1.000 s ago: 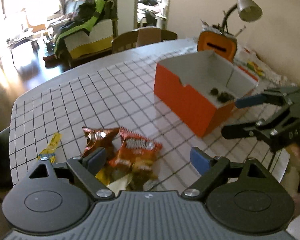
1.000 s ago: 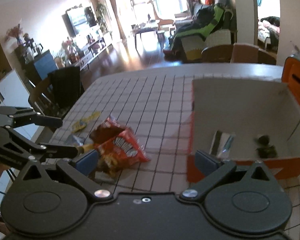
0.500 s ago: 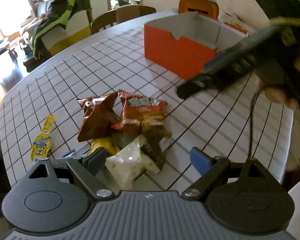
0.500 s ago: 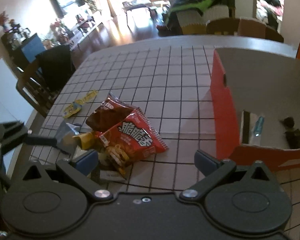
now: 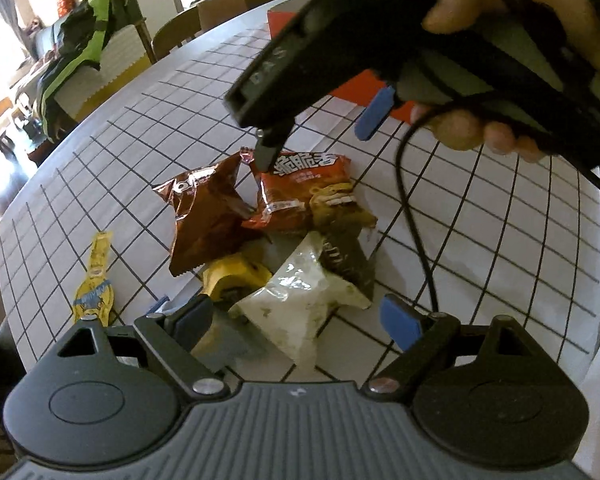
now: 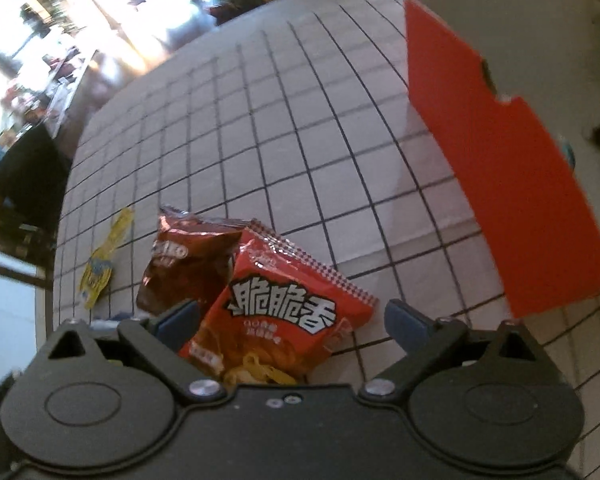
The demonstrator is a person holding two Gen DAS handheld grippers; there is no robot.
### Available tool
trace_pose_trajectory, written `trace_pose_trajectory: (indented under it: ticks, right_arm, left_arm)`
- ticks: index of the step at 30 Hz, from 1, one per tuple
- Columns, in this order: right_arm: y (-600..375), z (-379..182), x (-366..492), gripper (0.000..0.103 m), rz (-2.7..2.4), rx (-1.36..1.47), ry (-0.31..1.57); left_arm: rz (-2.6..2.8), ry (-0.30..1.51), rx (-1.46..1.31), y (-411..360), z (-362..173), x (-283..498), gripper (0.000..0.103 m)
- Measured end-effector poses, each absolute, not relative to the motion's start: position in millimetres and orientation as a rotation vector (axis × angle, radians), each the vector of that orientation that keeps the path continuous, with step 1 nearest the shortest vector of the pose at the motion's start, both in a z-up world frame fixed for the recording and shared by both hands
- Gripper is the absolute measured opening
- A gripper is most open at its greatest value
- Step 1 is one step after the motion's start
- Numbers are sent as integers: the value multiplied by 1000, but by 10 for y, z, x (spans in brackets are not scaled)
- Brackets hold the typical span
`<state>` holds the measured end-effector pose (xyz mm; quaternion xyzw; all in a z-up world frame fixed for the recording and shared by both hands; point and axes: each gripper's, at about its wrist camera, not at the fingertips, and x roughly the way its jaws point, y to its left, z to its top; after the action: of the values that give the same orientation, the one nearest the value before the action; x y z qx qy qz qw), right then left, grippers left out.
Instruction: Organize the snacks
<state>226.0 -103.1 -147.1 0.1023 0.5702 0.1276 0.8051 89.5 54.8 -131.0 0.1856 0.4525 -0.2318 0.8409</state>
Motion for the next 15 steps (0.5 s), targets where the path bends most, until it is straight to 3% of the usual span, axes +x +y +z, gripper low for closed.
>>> trace_pose_trajectory:
  ticks: [8,15]
  right_arm:
    - [-968,-1627,2378,95,143,351,1285]
    - [-840,-1680,2346,89,133,287,1308]
  left_arm:
    - [-498,957,415,566,-1358,960,91]
    - [-531,956,449,544,-1387,978,91]
